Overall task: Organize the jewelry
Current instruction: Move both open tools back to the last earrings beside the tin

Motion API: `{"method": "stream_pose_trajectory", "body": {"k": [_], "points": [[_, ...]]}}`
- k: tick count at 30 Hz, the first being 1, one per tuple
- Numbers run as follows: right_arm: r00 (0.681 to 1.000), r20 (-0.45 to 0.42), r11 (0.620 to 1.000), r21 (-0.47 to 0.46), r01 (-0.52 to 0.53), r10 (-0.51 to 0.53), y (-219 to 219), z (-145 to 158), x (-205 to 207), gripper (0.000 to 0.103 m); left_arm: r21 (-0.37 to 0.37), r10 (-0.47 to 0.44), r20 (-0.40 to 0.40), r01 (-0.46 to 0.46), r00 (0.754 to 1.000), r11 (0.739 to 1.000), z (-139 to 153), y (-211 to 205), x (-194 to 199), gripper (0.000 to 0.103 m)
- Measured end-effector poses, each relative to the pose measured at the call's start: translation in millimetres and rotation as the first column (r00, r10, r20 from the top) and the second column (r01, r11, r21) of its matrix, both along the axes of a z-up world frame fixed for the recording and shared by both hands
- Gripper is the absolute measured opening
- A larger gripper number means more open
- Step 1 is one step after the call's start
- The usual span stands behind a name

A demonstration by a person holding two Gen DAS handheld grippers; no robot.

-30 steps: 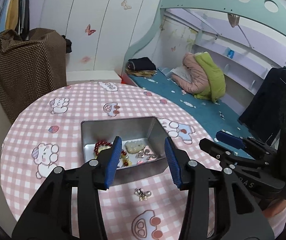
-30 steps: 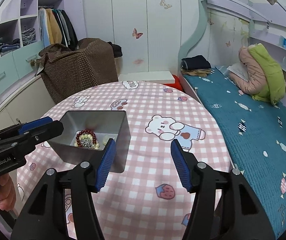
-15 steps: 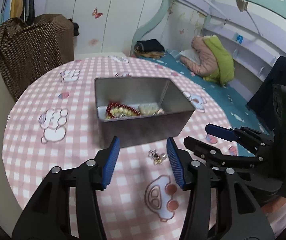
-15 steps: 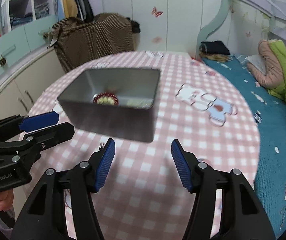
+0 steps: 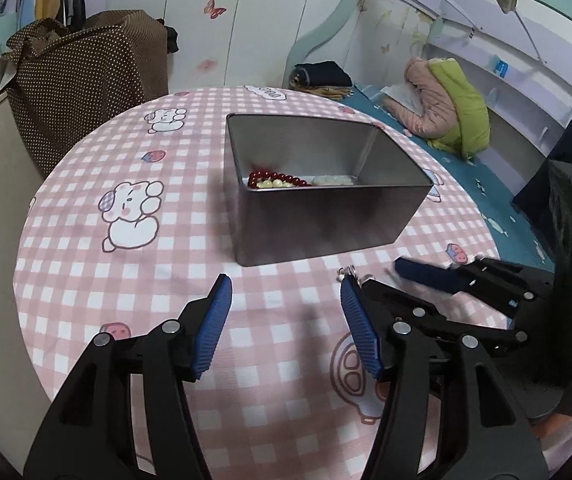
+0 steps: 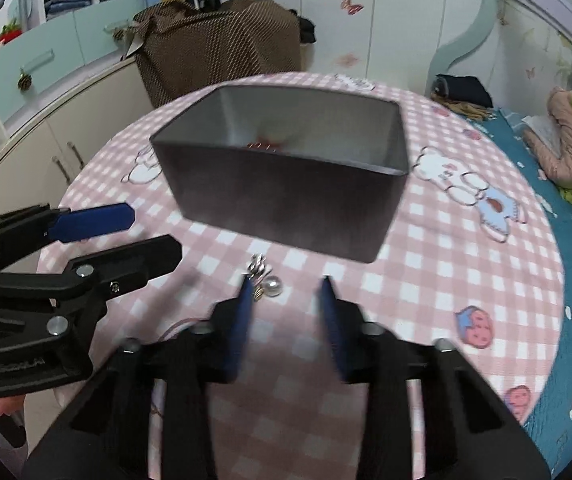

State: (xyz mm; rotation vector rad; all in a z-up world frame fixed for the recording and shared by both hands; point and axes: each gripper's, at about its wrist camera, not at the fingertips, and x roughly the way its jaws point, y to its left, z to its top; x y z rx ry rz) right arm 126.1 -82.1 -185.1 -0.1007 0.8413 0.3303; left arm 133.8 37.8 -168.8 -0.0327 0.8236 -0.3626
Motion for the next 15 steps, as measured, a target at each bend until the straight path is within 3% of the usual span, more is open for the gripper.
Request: {"method": "stream_pose_trajectory", "body": {"k": [5,15], "points": [[1.0,0.006,1.0,-0.013,-0.006,0.006,0,0,1,0.0,0.007,-0.002,-0.013,0.002,1.0,1.0,-3,-2,2,0.058],[0.998,0.016,0.997,0.033,0.063,-0.063,-34,10,-2,0.0,0.019,-0.011,-0.038,0.012,0.999,1.0,-10,-12,8,0.058]]}}
